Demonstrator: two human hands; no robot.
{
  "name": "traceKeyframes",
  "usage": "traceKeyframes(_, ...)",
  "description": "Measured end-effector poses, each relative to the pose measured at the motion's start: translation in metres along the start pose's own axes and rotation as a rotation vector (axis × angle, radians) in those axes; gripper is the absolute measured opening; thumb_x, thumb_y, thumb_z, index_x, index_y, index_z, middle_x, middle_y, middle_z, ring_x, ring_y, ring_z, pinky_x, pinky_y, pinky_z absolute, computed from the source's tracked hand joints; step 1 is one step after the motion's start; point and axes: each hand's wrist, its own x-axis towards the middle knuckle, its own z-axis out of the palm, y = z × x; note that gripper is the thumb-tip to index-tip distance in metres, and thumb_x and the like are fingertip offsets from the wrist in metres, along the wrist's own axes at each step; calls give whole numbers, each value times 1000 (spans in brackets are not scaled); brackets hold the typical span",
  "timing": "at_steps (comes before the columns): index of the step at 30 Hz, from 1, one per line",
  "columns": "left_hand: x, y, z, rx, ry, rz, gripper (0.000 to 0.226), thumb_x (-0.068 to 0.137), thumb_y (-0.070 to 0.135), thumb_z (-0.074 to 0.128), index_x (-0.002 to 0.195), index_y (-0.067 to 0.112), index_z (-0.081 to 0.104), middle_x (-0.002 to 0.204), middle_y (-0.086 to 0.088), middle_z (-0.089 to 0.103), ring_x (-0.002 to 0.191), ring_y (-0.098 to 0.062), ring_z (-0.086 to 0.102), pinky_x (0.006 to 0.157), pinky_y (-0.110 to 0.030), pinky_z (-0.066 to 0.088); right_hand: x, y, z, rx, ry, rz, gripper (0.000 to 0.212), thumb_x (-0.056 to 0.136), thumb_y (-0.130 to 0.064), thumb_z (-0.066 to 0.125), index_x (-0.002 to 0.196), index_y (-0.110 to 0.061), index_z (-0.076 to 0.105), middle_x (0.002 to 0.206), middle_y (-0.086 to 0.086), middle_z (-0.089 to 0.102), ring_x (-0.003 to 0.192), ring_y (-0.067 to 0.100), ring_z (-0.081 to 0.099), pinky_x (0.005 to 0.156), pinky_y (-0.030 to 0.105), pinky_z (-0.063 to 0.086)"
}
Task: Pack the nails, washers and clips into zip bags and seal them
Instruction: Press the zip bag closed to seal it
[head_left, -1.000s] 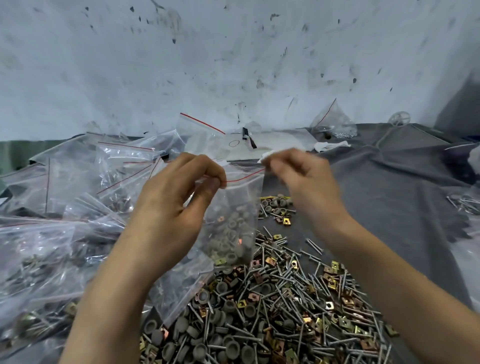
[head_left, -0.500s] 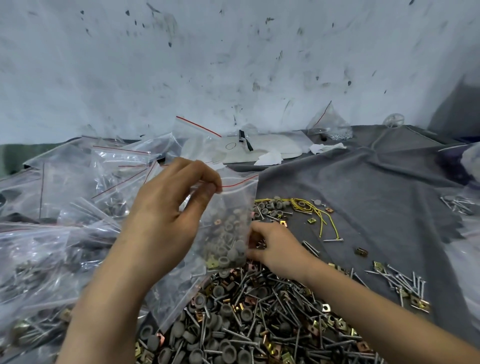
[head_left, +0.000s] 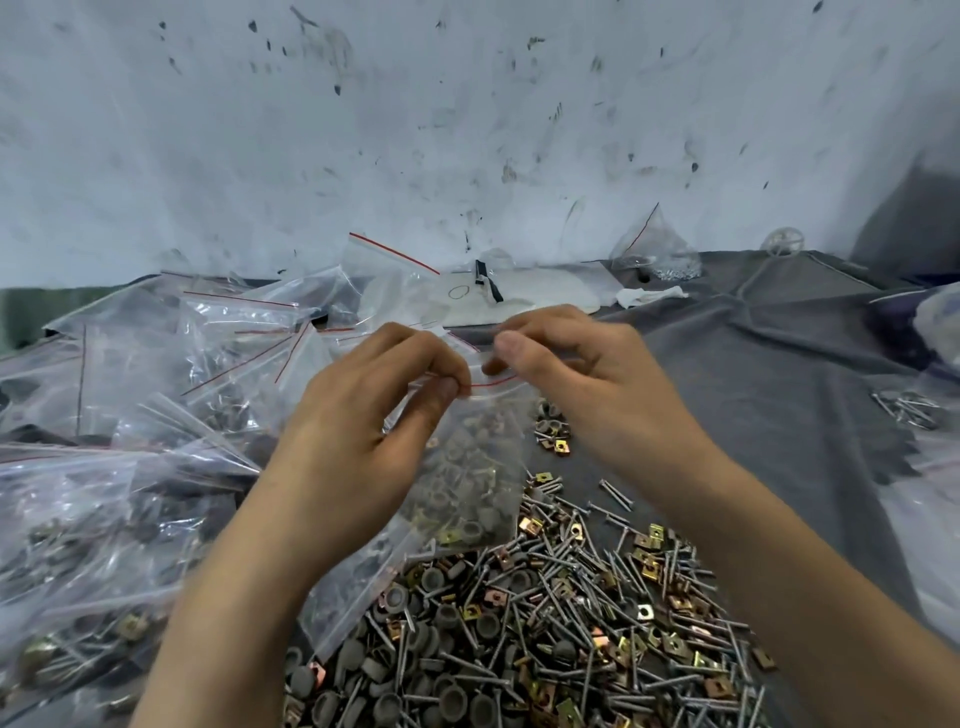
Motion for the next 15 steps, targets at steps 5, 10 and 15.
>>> traceKeyframes(5,1,2,4,-16,37,1,13,89,13,55,85,24,62,101,10,60,82,7,55,71,-4,35,-9,9,-21,-25,-83,43,3,79,-19,73,79,-17,71,74,-1,69,68,7,61,64,19,48)
traceKeyframes(10,0,2,8,-36,27,-62,24,87,5,65,88,29,65,68,8,61,61,1,58,59,-4,36,-20,15,-35,91,-38,-27,21,77,-1,72,82,-20,67,69,2,68,65,9,62,63,17,48)
traceKeyframes(15,-1,2,11,-189,-40,-58,45,87,10,66,115,44,57,68,8,60,67,-10,66,68,-11,43,-24,16,-46,5,-33,-59,28,78,-2,72,89,-26,65,71,-2,69,63,7,60,62,15,47)
